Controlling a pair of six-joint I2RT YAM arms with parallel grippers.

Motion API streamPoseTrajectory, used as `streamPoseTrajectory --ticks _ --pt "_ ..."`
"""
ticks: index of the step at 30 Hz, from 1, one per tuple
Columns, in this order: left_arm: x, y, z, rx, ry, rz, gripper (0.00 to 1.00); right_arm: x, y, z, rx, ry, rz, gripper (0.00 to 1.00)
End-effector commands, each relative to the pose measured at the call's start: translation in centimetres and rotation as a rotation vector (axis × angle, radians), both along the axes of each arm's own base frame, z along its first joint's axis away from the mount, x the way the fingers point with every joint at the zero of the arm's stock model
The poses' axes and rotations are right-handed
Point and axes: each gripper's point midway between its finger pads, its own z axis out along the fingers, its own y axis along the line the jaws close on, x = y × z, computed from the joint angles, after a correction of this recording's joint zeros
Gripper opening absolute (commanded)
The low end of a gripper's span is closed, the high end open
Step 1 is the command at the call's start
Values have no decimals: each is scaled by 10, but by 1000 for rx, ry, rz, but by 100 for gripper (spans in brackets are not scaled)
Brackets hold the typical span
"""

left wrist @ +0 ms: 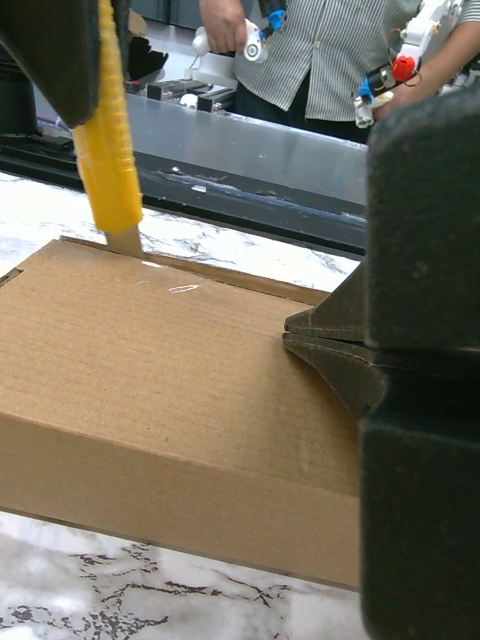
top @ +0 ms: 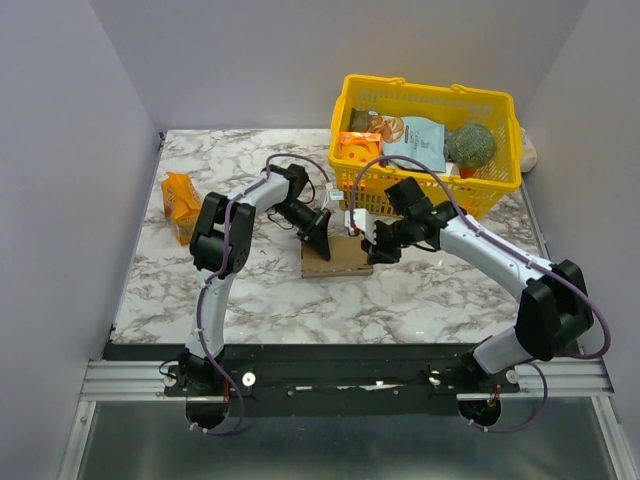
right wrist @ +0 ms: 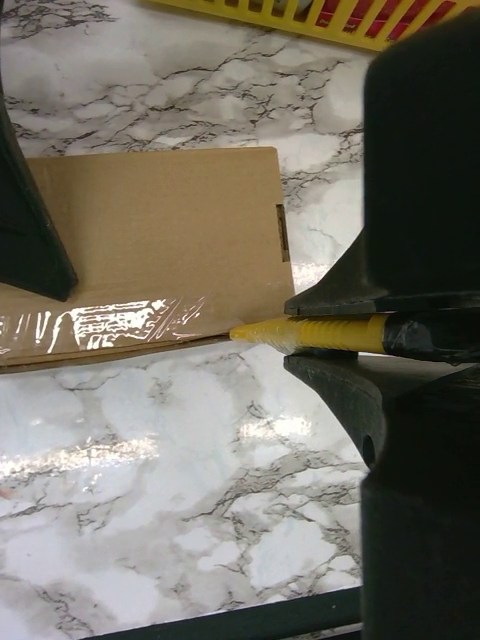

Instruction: Unpack the express box

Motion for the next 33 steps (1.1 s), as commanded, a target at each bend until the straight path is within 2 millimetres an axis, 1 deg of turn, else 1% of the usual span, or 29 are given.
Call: streamPoseTrajectory --ticks 1,4,10,13,14,15,17,18,20,22,23,24,25,26,28,29,31,32,33 --pt "8 31 -57 183 -94 -67 0 -3 -23 -3 -87 27 -4 0" --pt "7 32 -57 182 -97 -75 0 3 -30 -2 -101 18 -2 1" --pt "5 33 -57 182 -97 -87 0 8 -47 2 -131 4 11 1" --pt "4 33 -58 185 -96 -88 0 13 -52 9 -127 -10 4 1" --pt "4 32 -57 185 -98 -90 0 15 -53 13 -120 -7 -13 0" --pt "4 32 -57 183 -99 -90 0 20 -50 22 -99 -19 -24 0" --pt "2 31 -55 183 -102 -92 0 23 -50 33 -81 -20 -56 1" --pt "2 31 -55 184 -102 -93 0 27 -47 43 -62 -35 -67 0" --pt "1 29 -52 180 -103 -88 0 30 -45 56 -33 -41 -100 1" --pt "1 25 -41 160 -112 -86 0 33 -43 70 -1 -64 -129 1" --pt "0 21 -35 139 -112 -87 2 37 -41 75 23 -65 -175 0" --pt "4 17 -22 115 -139 -83 6 41 -42 79 34 -85 -218 1" --pt "7 13 -12 93 -158 -77 10 41 -44 72 36 -70 -256 1" --pt "10 8 9 59 -196 -67 19 48 -41 76 72 -77 -321 0" --pt "18 -3 37 -12 -267 -46 25 55 -47 75 81 -85 -417 0" --pt "19 -5 61 -37 -312 -27 31 58 -46 72 102 -69 -470 0" --pt "25 -8 81 -68 -388 -9 37 62 -49 72 110 -65 -540 0" --pt "24 -7 99 -82 -441 -2 48 65 -49 76 140 -64 -584 0" --pt "21 -4 100 -76 -452 5 49 65 -49 77 150 -66 -603 0"
